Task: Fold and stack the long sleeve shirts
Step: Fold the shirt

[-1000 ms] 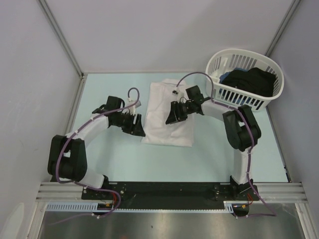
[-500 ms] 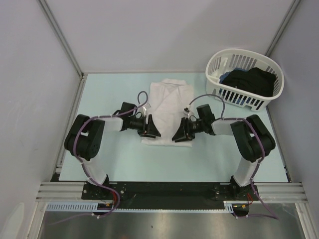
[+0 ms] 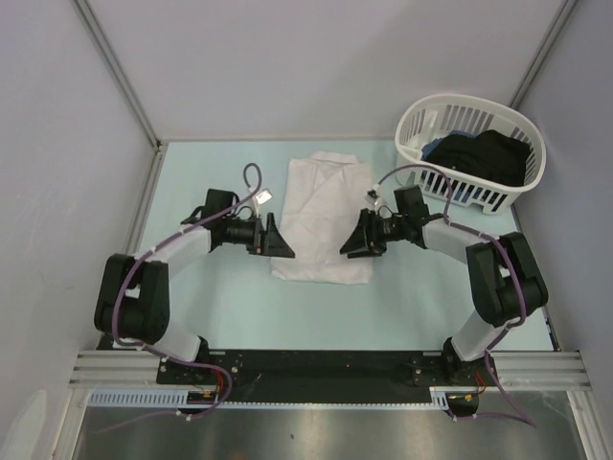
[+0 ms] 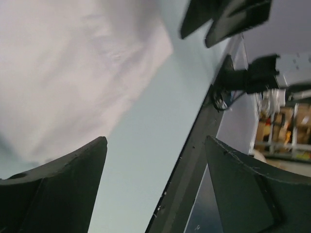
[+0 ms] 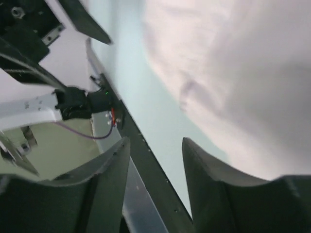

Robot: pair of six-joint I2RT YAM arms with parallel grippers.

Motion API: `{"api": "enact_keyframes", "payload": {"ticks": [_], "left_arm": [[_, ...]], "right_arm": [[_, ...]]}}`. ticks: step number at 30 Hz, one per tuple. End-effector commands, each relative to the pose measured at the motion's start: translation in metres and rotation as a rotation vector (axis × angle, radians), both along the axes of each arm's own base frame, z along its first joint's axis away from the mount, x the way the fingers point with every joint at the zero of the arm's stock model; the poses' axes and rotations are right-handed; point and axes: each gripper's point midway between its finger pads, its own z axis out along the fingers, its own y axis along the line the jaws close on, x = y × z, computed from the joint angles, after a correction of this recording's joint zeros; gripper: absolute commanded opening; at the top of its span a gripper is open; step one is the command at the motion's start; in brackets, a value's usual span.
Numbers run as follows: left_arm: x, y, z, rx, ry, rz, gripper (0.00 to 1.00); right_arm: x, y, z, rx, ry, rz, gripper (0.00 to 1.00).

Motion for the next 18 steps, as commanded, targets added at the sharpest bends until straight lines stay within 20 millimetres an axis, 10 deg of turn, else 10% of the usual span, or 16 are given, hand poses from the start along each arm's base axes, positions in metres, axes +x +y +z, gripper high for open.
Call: {"api": "enact_keyframes", "payload": {"ticks": [1,7,13,18], "left_arm": [[-0.035,-0.047,0.033,-0.089,-0.105,-0.204,0.90],[-0.027,-0.061,-0.020,-0.112,0.096,-0.083,1.00],[-0.010,-0.027,-0.085,0.006,0.238,0.069,0.99],[-0.036,-0.007,-0.047,-0.004,0.121,-0.104,0.99]], "right_arm": [[-0.006,0.055,0.057,0.172,-0.133,0.079,0.57],[-0.017,0.074,0.012,0.181,-0.027,0.070,0.69],[-0.018,0.024,-0.069,0.029,0.104,-0.005,0.68],[-0.015,-0.003,-0.032,0.033,0.094,0.028,0.67]]}}
